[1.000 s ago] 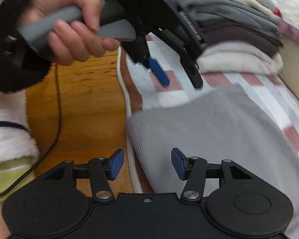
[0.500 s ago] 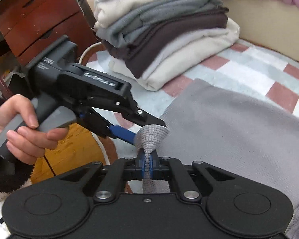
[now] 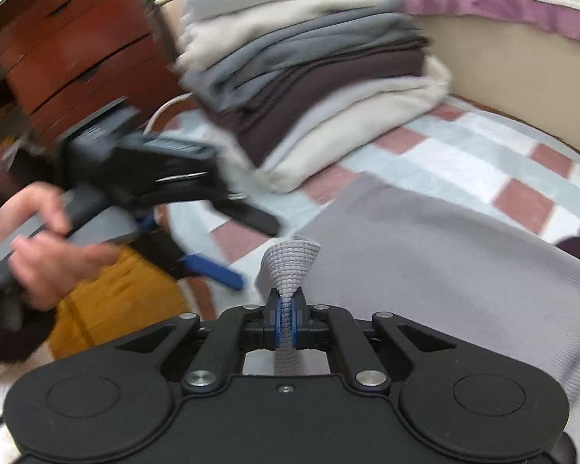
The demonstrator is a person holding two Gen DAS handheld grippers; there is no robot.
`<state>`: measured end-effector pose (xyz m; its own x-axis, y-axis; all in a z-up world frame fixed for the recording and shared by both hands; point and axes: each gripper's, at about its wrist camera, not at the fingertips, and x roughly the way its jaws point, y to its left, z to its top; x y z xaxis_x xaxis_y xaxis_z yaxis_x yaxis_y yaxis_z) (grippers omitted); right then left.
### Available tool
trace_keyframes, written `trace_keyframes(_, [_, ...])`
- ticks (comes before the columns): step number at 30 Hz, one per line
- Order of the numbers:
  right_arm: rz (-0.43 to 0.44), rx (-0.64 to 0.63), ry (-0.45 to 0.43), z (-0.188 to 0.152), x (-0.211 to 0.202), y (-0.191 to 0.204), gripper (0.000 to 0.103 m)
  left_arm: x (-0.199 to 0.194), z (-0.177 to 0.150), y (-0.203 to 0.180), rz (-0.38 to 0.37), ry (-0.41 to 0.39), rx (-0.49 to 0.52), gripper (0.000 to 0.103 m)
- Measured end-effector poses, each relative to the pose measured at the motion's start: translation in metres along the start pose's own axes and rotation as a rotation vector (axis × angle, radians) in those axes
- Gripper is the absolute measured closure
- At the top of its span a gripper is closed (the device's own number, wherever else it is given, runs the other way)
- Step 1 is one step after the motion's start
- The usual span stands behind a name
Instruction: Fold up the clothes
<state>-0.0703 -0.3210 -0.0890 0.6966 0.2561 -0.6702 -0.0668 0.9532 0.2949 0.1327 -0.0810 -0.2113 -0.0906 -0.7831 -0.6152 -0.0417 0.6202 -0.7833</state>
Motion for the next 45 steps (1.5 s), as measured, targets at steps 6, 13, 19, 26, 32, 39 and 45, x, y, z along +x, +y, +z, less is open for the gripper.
trace_keyframes(6, [0.076, 0.063, -0.018, -0.003, -0.006, -0.008, 0.098, 0.032, -0.011, 0.004, -0.083, 0.064, -0.1, 0.011])
trace_keyframes(13, [0.131, 0.055, 0.007, -0.009, -0.001, -0.001, 0.098, 0.046, -0.009, 0.003, -0.139, 0.05, -0.044, 0.015])
trace_keyframes(19, [0.119, 0.059, -0.018, -0.016, -0.013, -0.009, 0.098, 0.042, -0.025, -0.042, 0.055, -0.056, 0.329, 0.088])
trace_keyframes(26, [0.062, 0.094, -0.148, -0.038, -0.073, -0.032, 0.099, 0.053, -0.084, -0.156, 0.025, -0.103, 0.732, 0.09])
trace_keyframes(32, [-0.091, 0.241, -0.312, -0.083, -0.176, -0.08, 0.099, 0.145, -0.174, -0.265, -0.1, 0.115, 0.96, 0.087])
trace_keyframes(39, [-0.366, 0.473, -0.203, -0.15, -0.213, -0.157, 0.098, 0.262, -0.235, -0.287, 0.118, 0.25, 1.042, 0.052])
trace_keyframes(45, [-0.308, 0.556, -0.188, -0.172, -0.215, -0.178, 0.098, 0.197, -0.223, -0.262, 0.099, 0.04, 1.027, 0.027])
